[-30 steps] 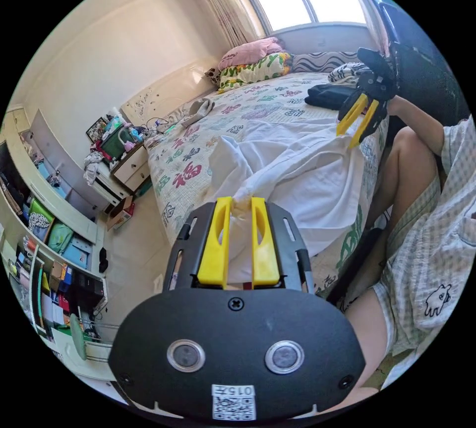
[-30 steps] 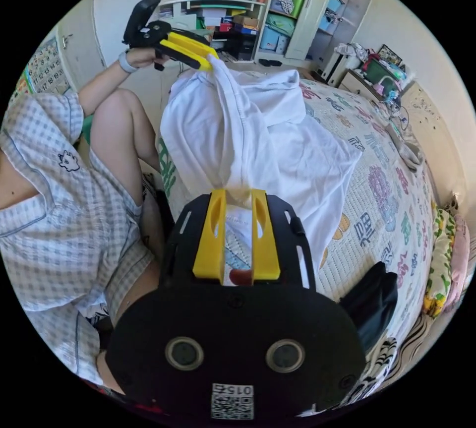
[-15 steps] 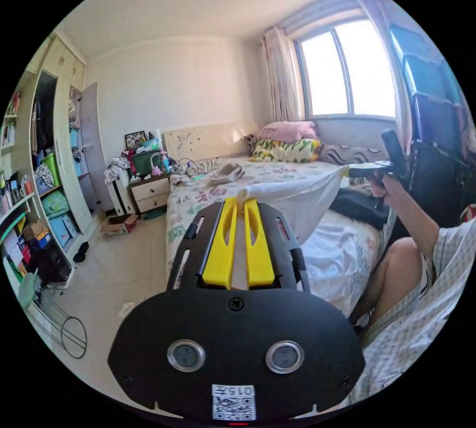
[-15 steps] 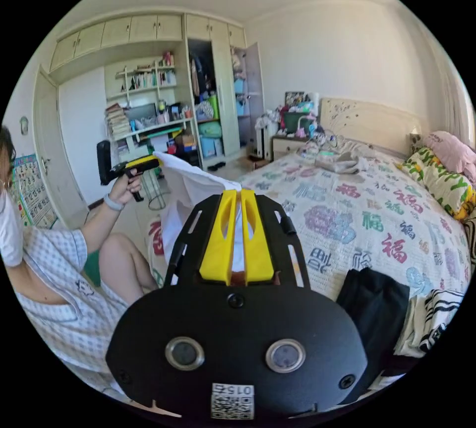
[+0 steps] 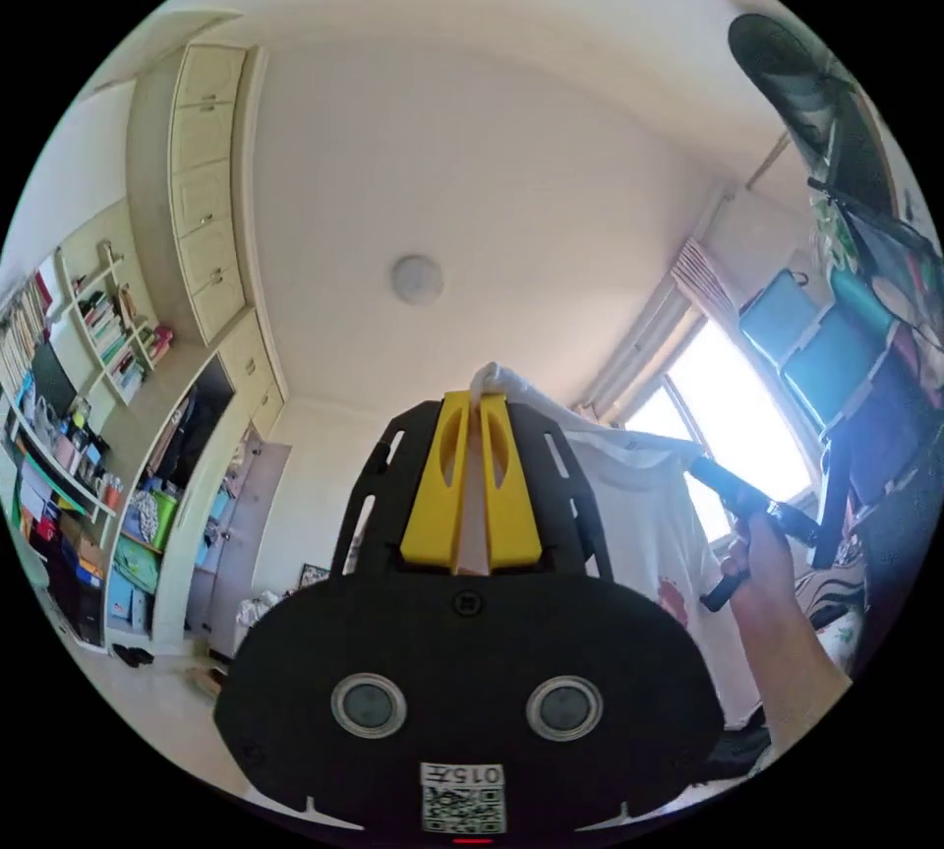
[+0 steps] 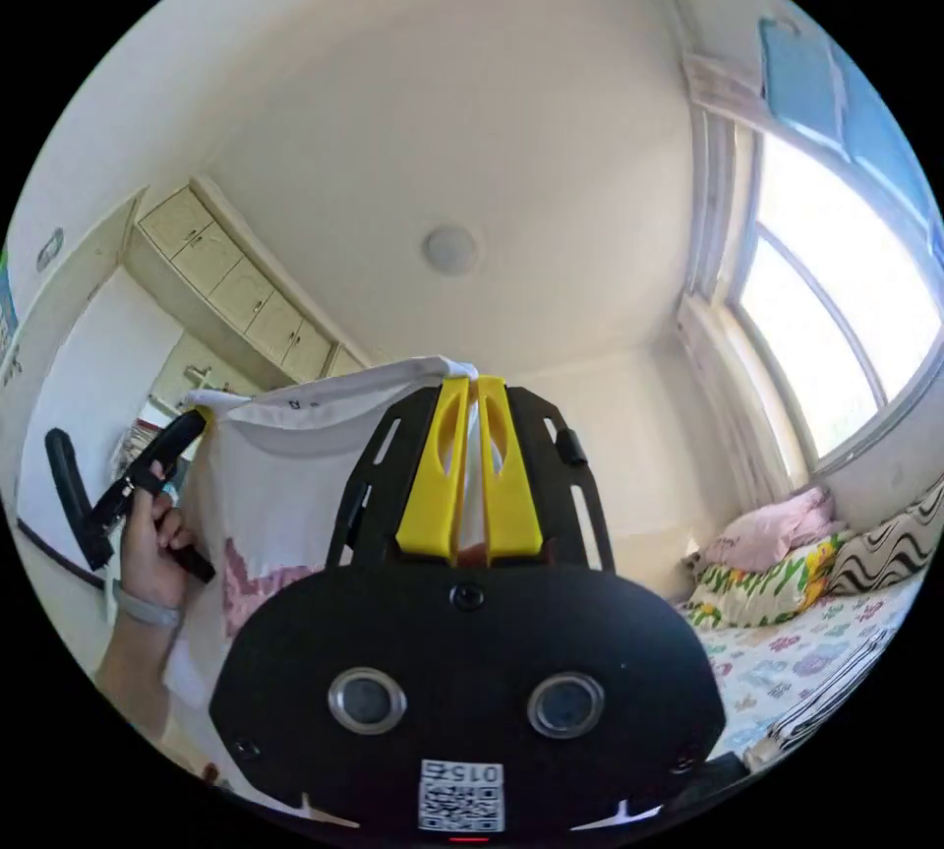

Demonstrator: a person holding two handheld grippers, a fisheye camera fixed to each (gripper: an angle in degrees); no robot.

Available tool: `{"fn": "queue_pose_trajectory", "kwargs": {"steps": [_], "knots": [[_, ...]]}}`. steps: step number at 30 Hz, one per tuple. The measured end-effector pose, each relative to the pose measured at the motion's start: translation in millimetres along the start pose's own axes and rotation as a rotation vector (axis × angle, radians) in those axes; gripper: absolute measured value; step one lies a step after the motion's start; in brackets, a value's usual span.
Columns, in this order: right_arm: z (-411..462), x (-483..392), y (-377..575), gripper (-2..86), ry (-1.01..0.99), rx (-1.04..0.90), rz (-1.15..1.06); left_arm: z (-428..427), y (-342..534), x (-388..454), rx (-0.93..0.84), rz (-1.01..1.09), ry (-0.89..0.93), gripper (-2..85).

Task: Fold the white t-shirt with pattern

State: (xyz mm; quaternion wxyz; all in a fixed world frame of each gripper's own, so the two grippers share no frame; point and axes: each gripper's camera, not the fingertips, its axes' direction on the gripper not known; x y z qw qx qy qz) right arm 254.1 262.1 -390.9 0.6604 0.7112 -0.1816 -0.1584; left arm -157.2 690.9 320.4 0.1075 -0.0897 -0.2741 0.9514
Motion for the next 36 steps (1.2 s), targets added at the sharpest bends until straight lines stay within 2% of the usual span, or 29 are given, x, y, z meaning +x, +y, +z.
{"fn": "queue_pose_trajectory", "kwargs": {"steps": [3, 6, 9, 13, 19, 22, 23, 24, 25, 27, 29, 32, 36], "knots": [[0.1, -13.3, -23.9, 0.0, 0.076, 0.096, -0.134, -9.5, -25.9, 23.3, 0.11, 0.17, -0.061, -0.5], [23.3, -8.9, -23.6, 0.0, 0.075, 0.094, -0.193, -2.3, -27.7, 23.4, 0.139, 0.241, -0.073, -0.6], [67.1, 5.0, 0.0, -0.1, 0.083, 0.027, -0.214, 34.1, -7.3, 3.4, 0.019, 0.224, 0.004, -0.5], [137.3, 25.0, 56.3, -0.1, 0.091, -0.116, -0.231, 91.3, 54.5, -15.0, -0.142, 0.245, 0.0, -0.5], [269.6, 63.1, 217.1, 0.3, 0.127, -0.451, -0.279, 199.7, 218.8, -40.7, -0.433, 0.336, -0.041, -0.4], [346.9, 80.1, 317.1, 1.0, 0.154, -0.705, -0.357, 271.6, 337.4, -60.5, -0.649, 0.332, -0.053, -0.1], [378.6, 90.2, 359.9, 1.6, 0.139, -0.843, -0.352, 299.8, 391.8, -67.8, -0.744, 0.333, -0.055, 0.0], [407.7, 105.4, 405.3, 2.2, 0.097, -1.017, -0.29, 324.1, 448.2, -74.7, -0.836, 0.343, -0.043, 0.3], [419.1, 114.7, 426.9, 3.1, 0.075, -1.109, -0.239, 335.0, 477.7, -79.0, -0.893, 0.344, -0.042, 0.4], [435.5, 157.8, 491.5, 8.4, -0.03, -1.337, 0.021, 367.2, 594.3, -103.7, -1.247, 0.308, 0.024, 1.1], [428.8, 187.8, 516.0, 11.1, -0.195, -1.395, 0.186, 366.9, 644.4, -121.2, -1.379, 0.281, 0.133, 1.5], [398.6, 230.1, 524.0, 11.7, -0.408, -1.415, 0.319, 339.3, 657.6, -144.0, -1.386, 0.276, 0.353, 2.5], [364.8, 255.6, 527.7, 13.0, -0.406, -1.55, 0.162, 288.2, 628.8, -157.6, -1.459, 0.258, 0.621, 6.2]]}}
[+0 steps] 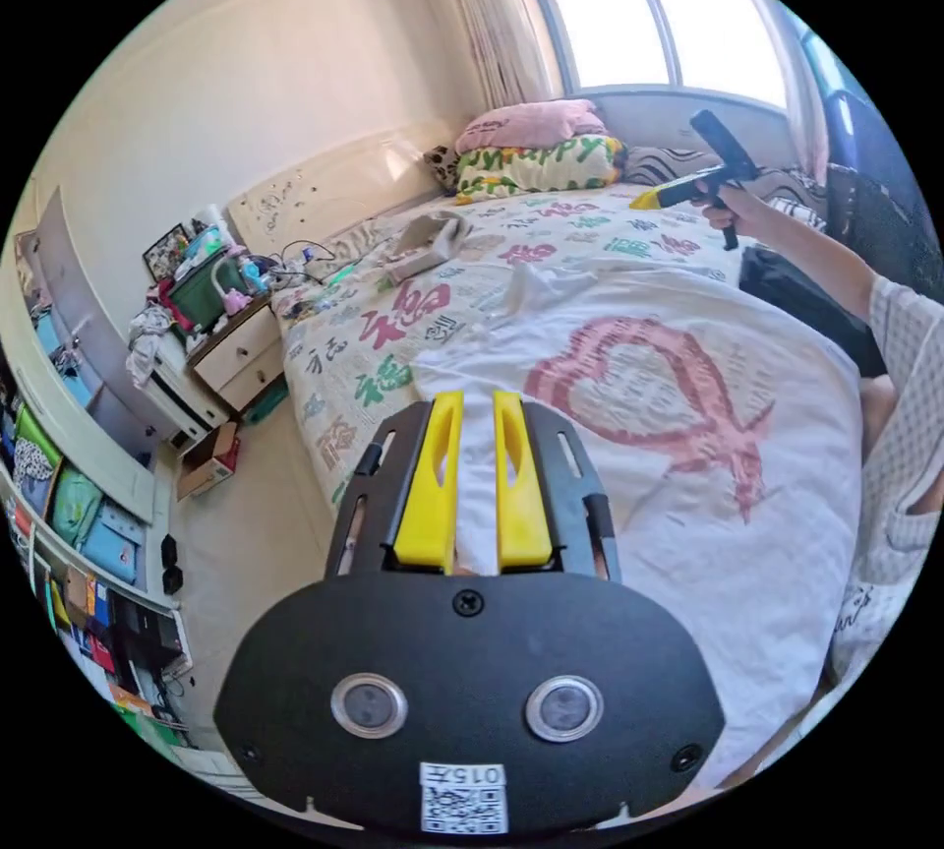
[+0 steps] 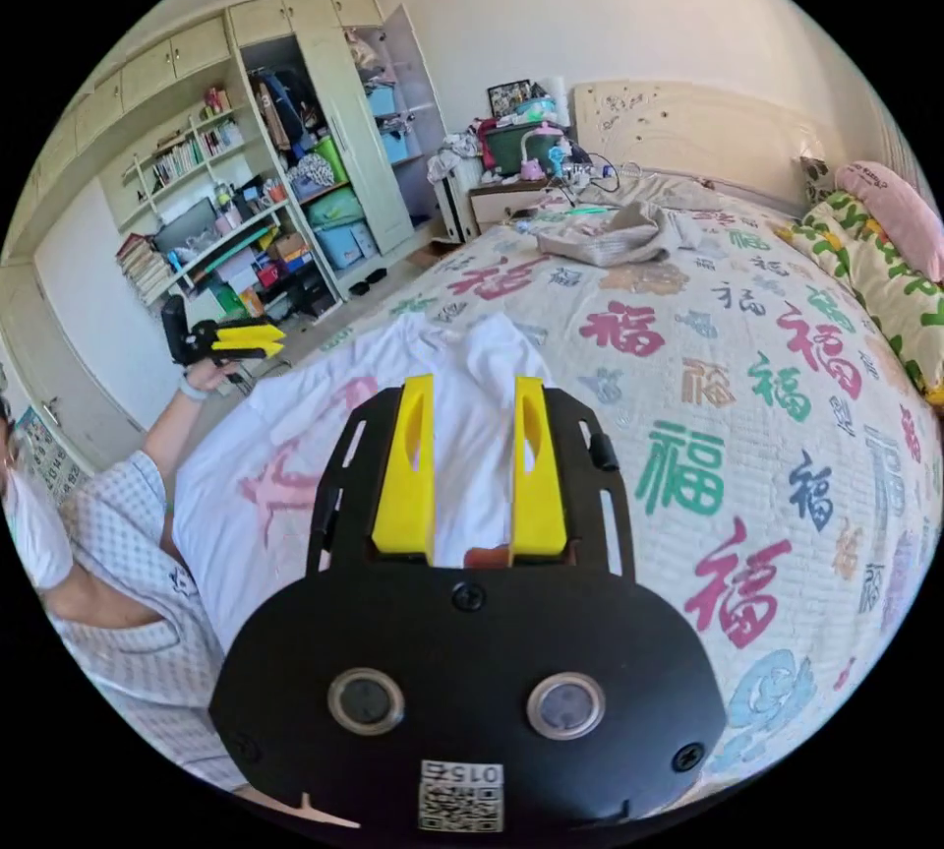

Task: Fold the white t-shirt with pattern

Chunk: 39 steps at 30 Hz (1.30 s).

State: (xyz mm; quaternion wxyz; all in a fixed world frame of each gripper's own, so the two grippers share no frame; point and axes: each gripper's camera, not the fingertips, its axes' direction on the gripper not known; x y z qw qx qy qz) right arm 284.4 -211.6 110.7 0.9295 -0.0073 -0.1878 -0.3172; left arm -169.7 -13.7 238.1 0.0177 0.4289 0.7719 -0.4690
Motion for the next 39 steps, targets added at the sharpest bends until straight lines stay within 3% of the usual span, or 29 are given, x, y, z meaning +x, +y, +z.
{"fn": "queue_pose_trajectory", "kwargs": {"steps": [5, 8, 10, 13, 19, 22, 24, 27, 31, 35, 36, 39], "knots": [[45.2, 16.3, 2.5, 14.4, 0.136, -0.278, -0.01, 29.2, 10.6, 33.6, -0.198, 0.105, 0.132, 9.0], [60.1, 26.2, -9.2, 7.1, 0.075, -0.34, -0.021, 68.4, 5.1, 39.4, -0.289, 0.166, 0.058, 5.9], [50.6, 30.9, -20.7, 2.1, 0.075, -0.319, -0.018, 74.0, -2.0, 23.7, -0.279, 0.127, 0.112, 2.4], [18.6, 44.3, -44.3, 0.2, 0.233, -0.22, 0.011, 53.6, -11.9, -21.0, -0.203, 0.034, -0.016, 0.7], [18.7, 94.0, -91.7, 0.4, 0.235, -0.264, 0.149, 12.9, 29.6, -175.8, 0.046, -0.542, -0.143, -0.2], [53.2, 120.1, -91.7, 4.4, 0.311, -0.448, 0.233, 51.8, 74.5, -229.7, -0.107, -0.711, -0.116, -0.3], [39.7, 141.1, -79.7, 9.2, 0.341, -0.377, 0.327, 84.6, 111.7, -249.8, -0.293, -0.77, -0.072, -0.5], [-3.4, 170.0, -56.0, 8.7, 0.156, -0.228, 0.465, 78.5, 143.0, -248.6, -0.345, -0.747, -0.151, -0.7], [-39.9, 164.3, -36.5, 11.4, 0.035, -0.197, 0.427, 42.8, 162.9, -239.3, -0.233, -0.73, 0.004, -0.8], [-21.1, 146.0, -29.3, 14.4, -0.046, -0.414, 0.362, -18.6, 168.6, -199.6, -0.048, -0.655, 0.137, -0.8], [-24.3, 139.6, -29.2, 9.4, 0.104, -0.426, 0.354, -34.9, 170.5, -187.1, -0.018, -0.641, 0.159, -0.8], [-66.6, 140.7, -23.7, 1.5, 0.139, -0.287, 0.467, -76.8, 179.6, -154.7, 0.019, -0.64, 0.184, -0.7]]}}
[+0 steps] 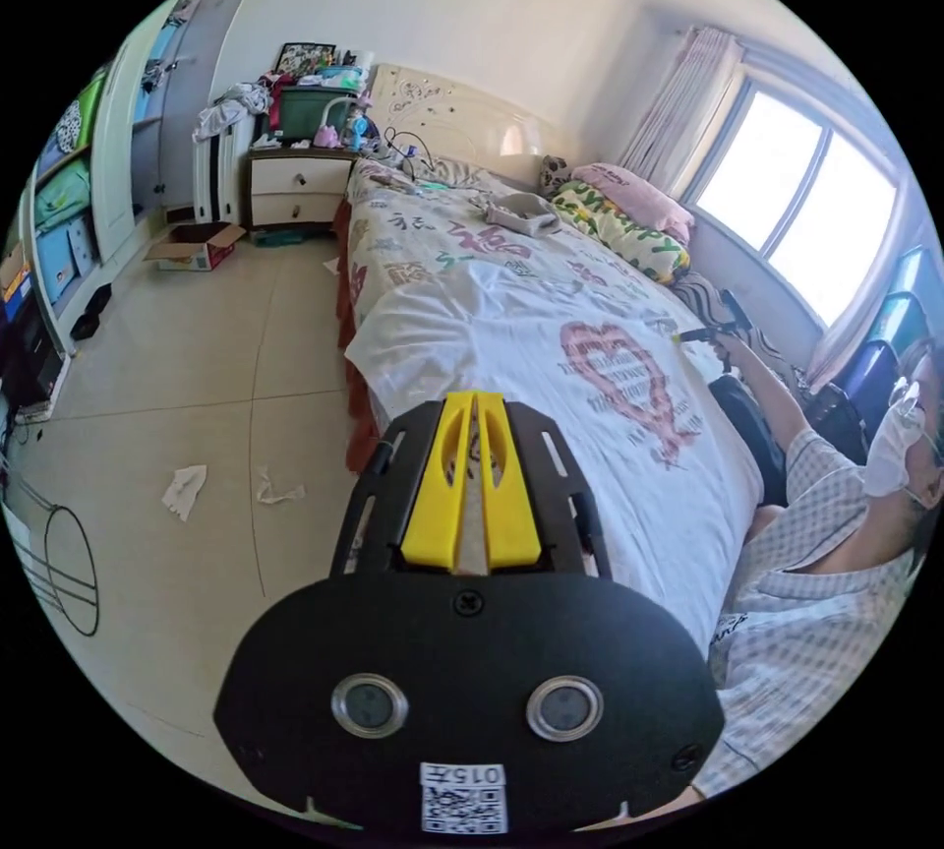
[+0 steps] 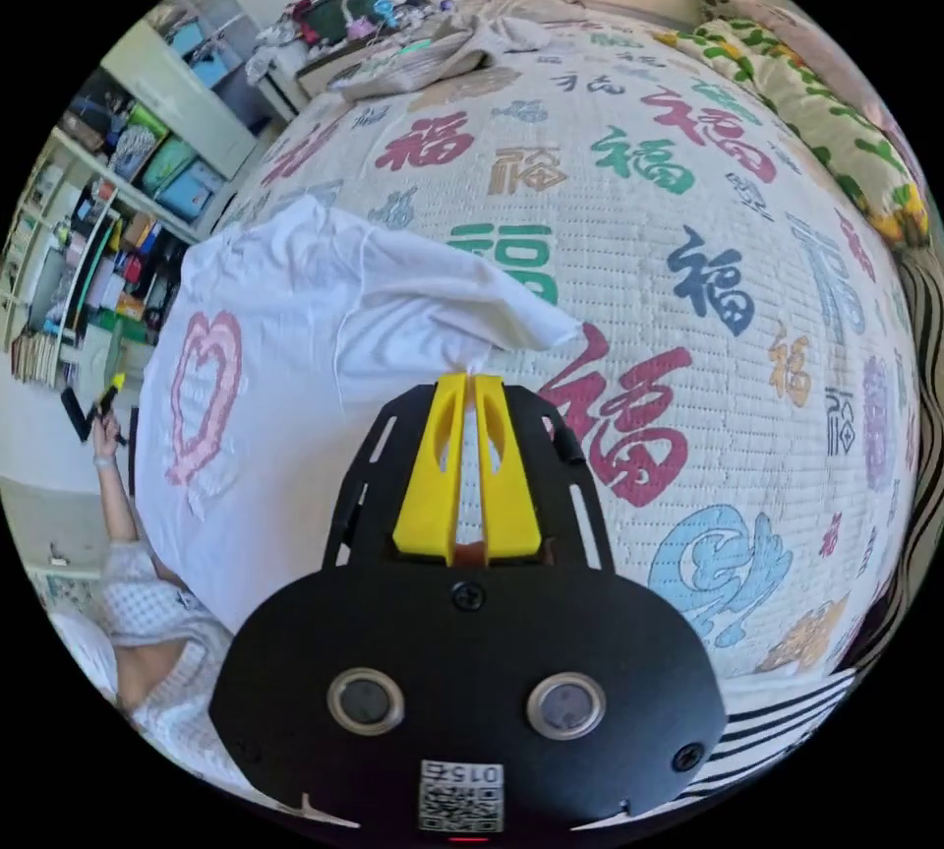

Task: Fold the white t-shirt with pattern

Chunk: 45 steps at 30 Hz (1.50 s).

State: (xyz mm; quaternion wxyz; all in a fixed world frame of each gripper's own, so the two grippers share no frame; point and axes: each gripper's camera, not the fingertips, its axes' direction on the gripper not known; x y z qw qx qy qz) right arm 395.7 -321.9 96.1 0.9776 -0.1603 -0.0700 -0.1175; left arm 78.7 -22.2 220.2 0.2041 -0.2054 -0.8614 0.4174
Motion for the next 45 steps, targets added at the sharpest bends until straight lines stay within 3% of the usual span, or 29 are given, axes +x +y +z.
{"fn": "queue_pose_trajectory", "kwargs": {"steps": [4, 6, 9, 14, 18, 22, 27, 35, 38, 42, 45], "knots": [[-59.5, 15.2, 53.4, 1.6, 0.053, 0.152, 0.113, -54.3, 43.3, 40.4, 0.018, 0.018, -0.048, -0.3], [-89.8, 11.5, 102.8, 4.6, -0.177, 0.165, 0.013, -82.9, 78.1, 66.4, -0.006, 0.041, -0.051, 0.8], [-117.9, -13.4, 192.7, 7.8, -0.365, 0.236, -0.151, -99.1, 124.1, 95.0, -0.099, 0.082, -0.127, 3.7], [-113.7, -64.3, 330.1, 12.9, -0.308, 0.107, -0.374, -102.3, 183.2, 118.8, -0.197, 0.11, -0.134, 6.5], [-96.2, -76.3, 393.5, 14.0, -0.245, -0.021, -0.394, -95.7, 195.7, 118.3, -0.185, 0.086, 0.025, 8.7], [-80.8, -75.4, 418.3, 12.2, -0.295, -0.033, -0.382, -70.2, 193.9, 126.4, -0.279, 0.093, 0.022, 8.4], [-87.9, -71.0, 443.7, 1.6, -0.216, 0.01, -0.375, -85.0, 221.7, 136.0, -0.17, 0.103, 0.01, 2.7], [-133.1, -53.9, 487.6, -0.7, -0.238, 0.124, -0.358, -117.5, 245.1, 155.8, -0.067, 0.126, 0.01, -0.3], [-129.4, -48.0, 488.2, -0.7, -0.252, 0.067, -0.334, -122.3, 251.2, 159.4, -0.072, 0.119, -0.004, -0.4], [-107.2, -62.4, 478.3, -0.3, -0.185, -0.083, -0.355, -90.5, 249.0, 170.8, -0.216, 0.152, -0.082, -0.3], [-113.0, -60.8, 479.1, -0.1, -0.194, -0.077, -0.359, -81.2, 247.2, 177.7, -0.235, 0.155, -0.079, -0.2]]}}
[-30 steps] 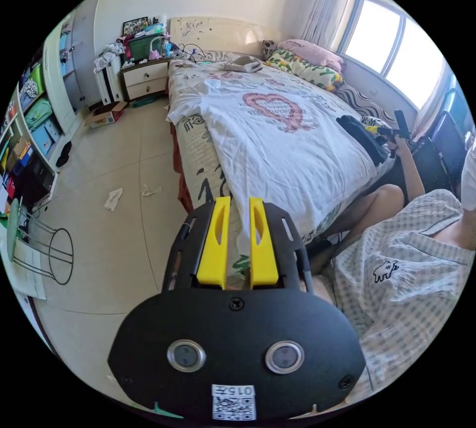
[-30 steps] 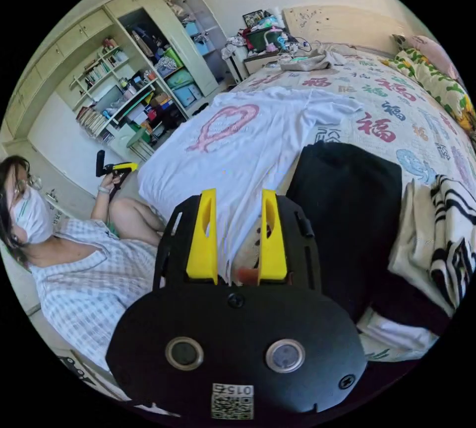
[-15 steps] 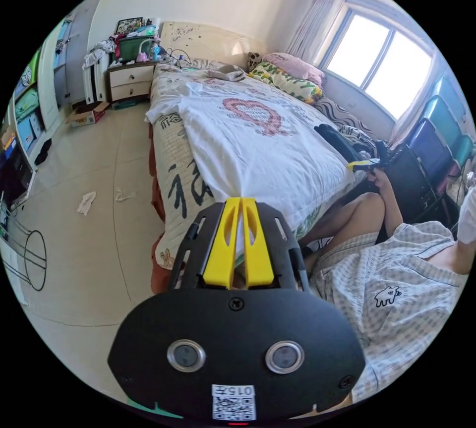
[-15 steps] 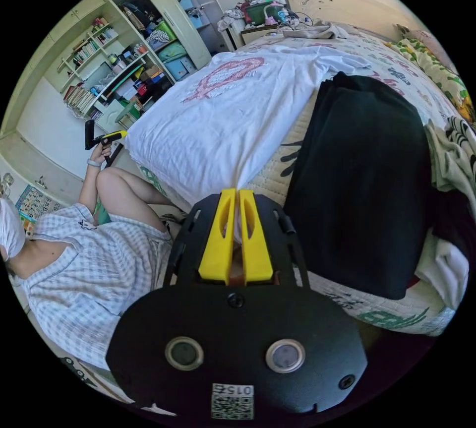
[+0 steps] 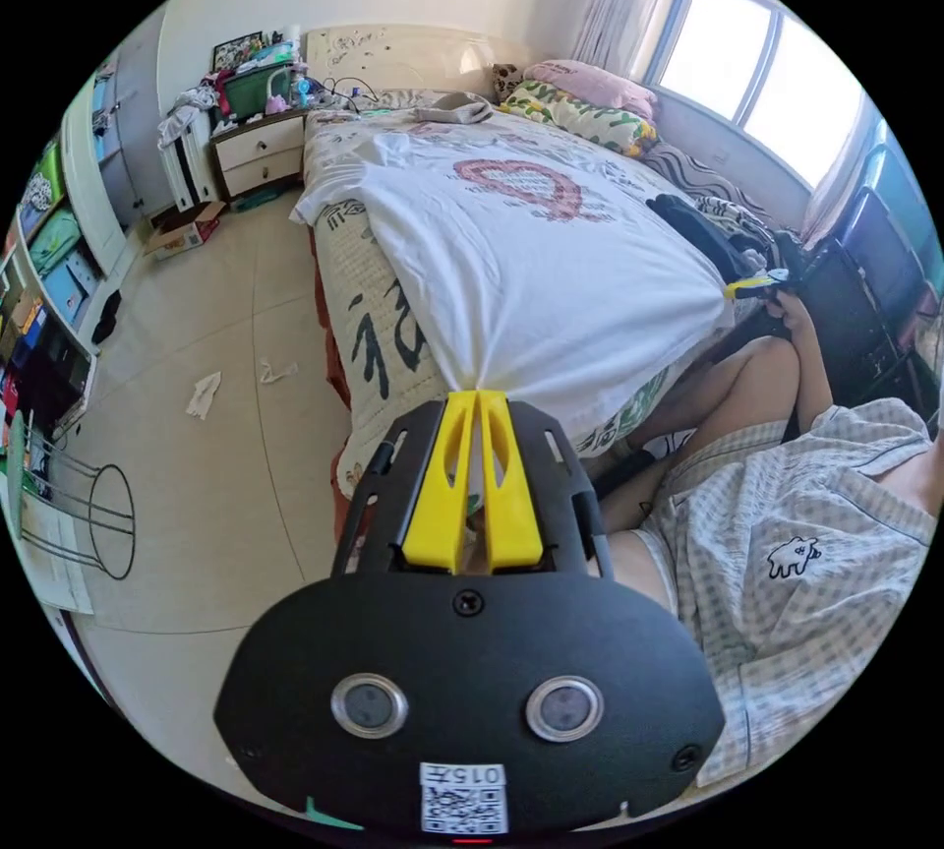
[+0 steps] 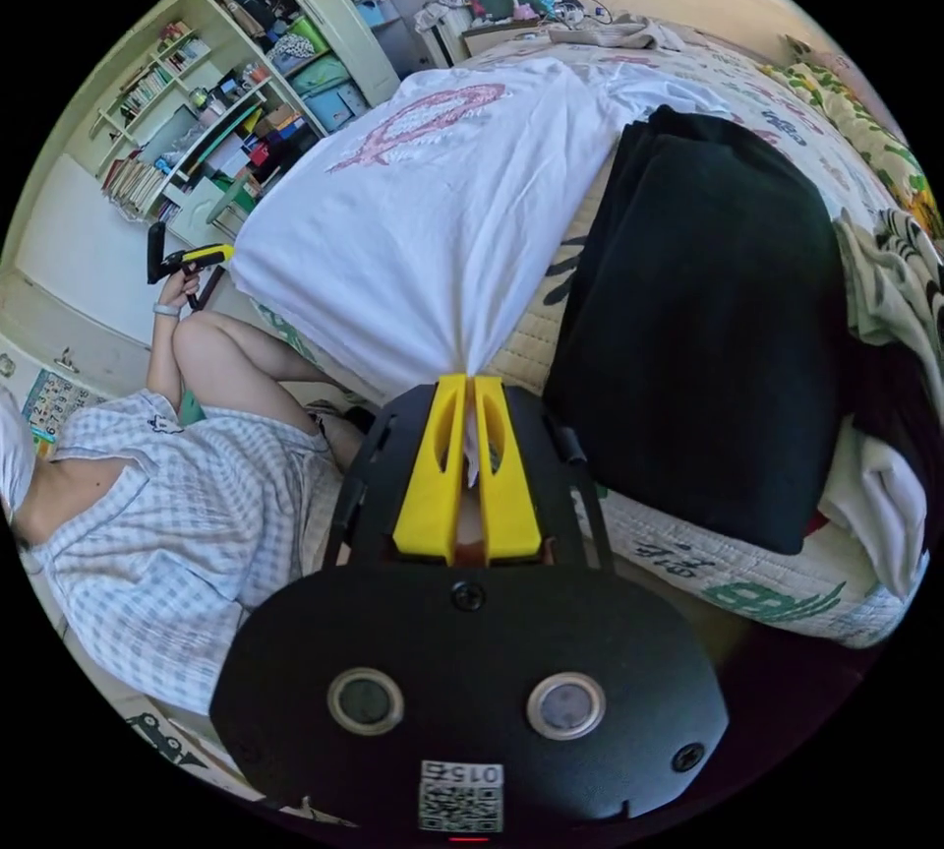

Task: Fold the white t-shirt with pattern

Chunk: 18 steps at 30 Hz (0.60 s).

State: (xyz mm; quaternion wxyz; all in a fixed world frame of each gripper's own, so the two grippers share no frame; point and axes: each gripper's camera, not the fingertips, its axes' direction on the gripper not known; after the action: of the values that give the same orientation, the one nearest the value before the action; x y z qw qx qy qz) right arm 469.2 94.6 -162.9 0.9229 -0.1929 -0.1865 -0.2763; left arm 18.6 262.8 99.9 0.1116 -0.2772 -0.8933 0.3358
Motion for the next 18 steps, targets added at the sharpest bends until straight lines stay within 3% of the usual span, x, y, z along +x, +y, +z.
{"fn": "queue_pose_trajectory", "kwargs": {"steps": [4, 7, 11, 18], "knots": [[-18.7, 8.4, 12.7, 0.4, -0.079, 0.065, 0.009, -1.8, 5.4, 1.9, 0.012, -0.023, 0.035, -0.1], [-49.4, 13.0, 30.1, 0.5, -0.084, 0.192, 0.031, -10.9, 12.6, 5.0, 0.017, -0.076, -0.064, -0.4], [-103.9, 19.9, 54.9, 0.8, -0.071, 0.47, 0.066, -39.2, 6.3, 19.2, 0.131, -0.112, -0.137, -0.5], [-164.8, 31.1, -35.9, 3.1, 0.045, 0.526, -0.033, -46.9, -138.8, 102.8, 0.31, 0.16, -0.064, -0.2]]}}
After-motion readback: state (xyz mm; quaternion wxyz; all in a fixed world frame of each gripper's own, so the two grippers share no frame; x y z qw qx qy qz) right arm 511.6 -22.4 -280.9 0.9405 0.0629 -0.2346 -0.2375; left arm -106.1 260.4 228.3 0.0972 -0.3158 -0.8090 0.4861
